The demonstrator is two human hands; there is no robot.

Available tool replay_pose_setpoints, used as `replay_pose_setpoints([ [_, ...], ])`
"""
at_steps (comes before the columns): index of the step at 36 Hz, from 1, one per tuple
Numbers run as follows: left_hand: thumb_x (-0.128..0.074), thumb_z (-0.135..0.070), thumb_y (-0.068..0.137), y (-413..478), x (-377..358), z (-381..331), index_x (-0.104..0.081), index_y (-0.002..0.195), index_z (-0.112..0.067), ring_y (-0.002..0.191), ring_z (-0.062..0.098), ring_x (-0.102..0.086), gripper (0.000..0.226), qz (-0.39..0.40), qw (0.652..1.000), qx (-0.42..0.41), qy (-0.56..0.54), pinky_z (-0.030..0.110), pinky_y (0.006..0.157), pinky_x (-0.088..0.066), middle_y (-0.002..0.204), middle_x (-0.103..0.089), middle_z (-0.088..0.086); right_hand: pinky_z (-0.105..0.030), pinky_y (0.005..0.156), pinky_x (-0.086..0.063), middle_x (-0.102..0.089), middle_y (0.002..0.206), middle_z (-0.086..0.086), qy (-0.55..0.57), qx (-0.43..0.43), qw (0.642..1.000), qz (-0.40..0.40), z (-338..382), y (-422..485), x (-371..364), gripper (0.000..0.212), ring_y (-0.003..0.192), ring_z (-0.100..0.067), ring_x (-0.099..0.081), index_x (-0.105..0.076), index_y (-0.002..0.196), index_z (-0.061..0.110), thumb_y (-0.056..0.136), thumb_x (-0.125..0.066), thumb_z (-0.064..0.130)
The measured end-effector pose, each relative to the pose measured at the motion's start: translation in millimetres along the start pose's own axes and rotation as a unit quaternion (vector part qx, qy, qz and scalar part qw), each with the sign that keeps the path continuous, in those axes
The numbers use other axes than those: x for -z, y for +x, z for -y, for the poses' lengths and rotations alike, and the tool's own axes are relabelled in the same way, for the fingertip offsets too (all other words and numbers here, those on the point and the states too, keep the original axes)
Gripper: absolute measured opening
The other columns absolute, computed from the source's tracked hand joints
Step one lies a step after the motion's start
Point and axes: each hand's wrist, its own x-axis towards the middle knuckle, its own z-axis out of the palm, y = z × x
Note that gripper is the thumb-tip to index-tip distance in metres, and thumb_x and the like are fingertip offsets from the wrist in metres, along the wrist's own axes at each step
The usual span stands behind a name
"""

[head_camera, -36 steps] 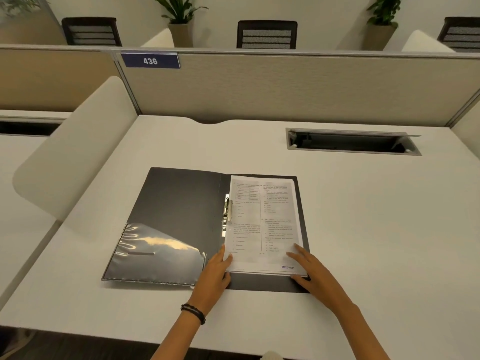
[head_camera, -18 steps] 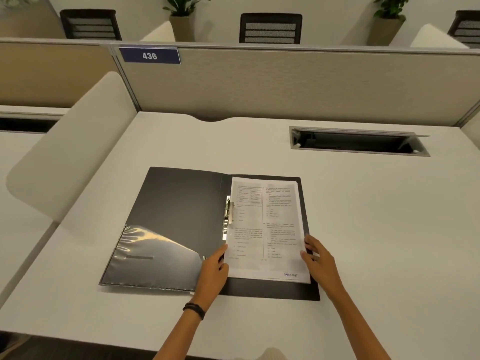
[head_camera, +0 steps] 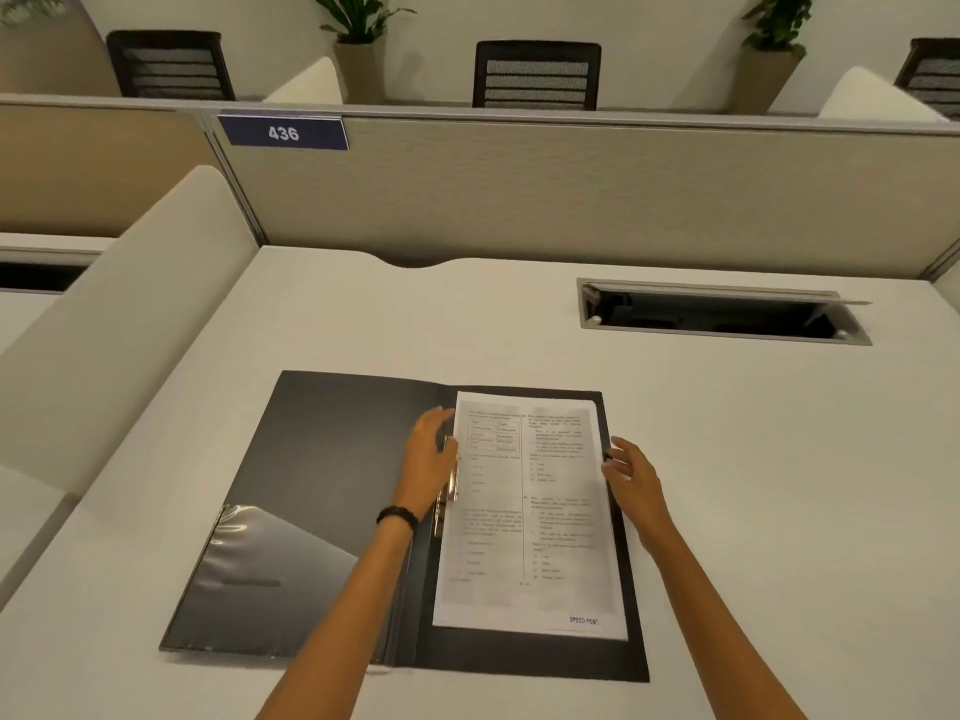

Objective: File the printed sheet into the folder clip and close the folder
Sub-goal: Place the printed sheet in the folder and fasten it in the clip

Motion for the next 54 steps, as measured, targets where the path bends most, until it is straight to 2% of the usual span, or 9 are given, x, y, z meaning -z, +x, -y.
replay_pose_setpoints([
  [7,-0.044,0.001,0.091,57,-16,-5,-0.053,0.119,-0.012,0.114,0.019,-0.052,0.032,0.011,0.992,0.075,-0.097,0.032,0.097,-0.039,0.117,-0.054,0.001,-0.037,0.099,-0.041,-0.045,0.139,-0.011,0.037,-0.040,0.998,-0.017,14,37,-8,0.042,0.124,-0.028,-0.046,-0.039,0.133,0.015,0.093,-0.048,0.018],
  [11,-0.041,-0.007,0.095,65,-26,-6,-0.025,0.143,-0.006,0.139,0.024,-0.028,0.050,0.032,0.991,0.092,-0.088,0.036,0.116,-0.025,0.151,-0.028,0.011,-0.030,0.092,-0.038,-0.046,0.138,-0.010,0.030,-0.037,0.998,-0.031,12,42,-15,0.040,0.121,-0.025,-0.046,-0.041,0.132,0.014,0.093,-0.047,0.015],
  [15,-0.040,-0.014,0.097,65,-33,-2,-0.016,0.146,-0.009,0.142,0.021,-0.020,0.054,0.060,0.993,0.080,-0.067,0.035,0.116,-0.019,0.155,-0.020,0.008,-0.031,0.086,-0.041,-0.048,0.136,-0.010,0.042,-0.033,0.998,-0.046,8,43,-18,0.041,0.107,-0.017,-0.049,-0.040,0.131,0.019,0.092,-0.051,0.018],
  [21,-0.039,-0.011,0.097,66,-32,5,-0.019,0.145,-0.006,0.140,0.025,-0.026,0.052,0.042,0.993,0.074,-0.082,0.041,0.117,-0.025,0.153,-0.026,0.011,-0.032,0.086,-0.042,-0.049,0.135,-0.009,0.060,-0.038,0.996,-0.046,9,48,-17,0.044,0.110,-0.021,-0.051,-0.037,0.132,0.021,0.091,-0.052,0.018],
  [27,-0.040,-0.009,0.096,75,-31,6,-0.023,0.143,-0.006,0.136,0.026,-0.031,0.050,0.030,0.998,0.030,0.039,0.037,0.114,-0.028,0.148,-0.031,0.014,-0.020,0.075,-0.043,-0.057,0.122,-0.011,-0.041,0.011,0.998,-0.041,14,54,-16,0.034,0.090,-0.013,-0.050,-0.044,0.126,0.014,0.092,-0.047,0.012],
  [32,-0.040,-0.007,0.094,85,-32,4,-0.042,0.132,-0.004,0.115,0.025,-0.046,0.038,0.027,0.974,-0.041,0.221,0.031,0.092,-0.045,0.126,-0.046,0.017,-0.030,0.088,-0.044,-0.052,0.127,-0.015,-0.122,0.043,0.992,-0.014,21,63,-18,0.035,0.114,-0.029,-0.053,-0.045,0.125,0.008,0.091,-0.048,0.010],
  [36,-0.039,-0.005,0.094,91,-31,-2,-0.049,0.126,-0.003,0.108,0.026,-0.049,0.033,0.047,0.954,-0.052,0.290,0.032,0.086,-0.050,0.121,-0.046,0.017,-0.040,0.097,-0.044,-0.045,0.131,-0.019,-0.180,0.034,0.983,0.021,32,76,-16,0.046,0.118,-0.034,-0.049,-0.036,0.134,0.008,0.090,-0.048,0.007],
  [43,-0.036,-0.004,0.094,94,-34,-9,-0.051,0.125,-0.006,0.107,0.029,-0.050,0.034,0.057,0.938,-0.042,0.340,0.033,0.088,-0.050,0.122,-0.046,0.018,-0.042,0.100,-0.040,-0.036,0.135,-0.022,-0.301,-0.018,0.950,0.080,49,96,-17,0.043,0.120,-0.039,-0.043,-0.039,0.133,0.012,0.091,-0.045,0.009],
  [54,-0.035,-0.002,0.094,95,-35,-10,-0.054,0.118,-0.003,0.105,0.029,-0.053,0.030,0.056,0.938,-0.036,0.342,0.033,0.089,-0.050,0.121,-0.048,0.019,-0.044,0.100,-0.043,-0.035,0.136,-0.020,-0.342,-0.042,0.935,0.086,55,102,-24,0.043,0.119,-0.039,-0.044,-0.038,0.133,0.011,0.090,-0.045,0.009],
])
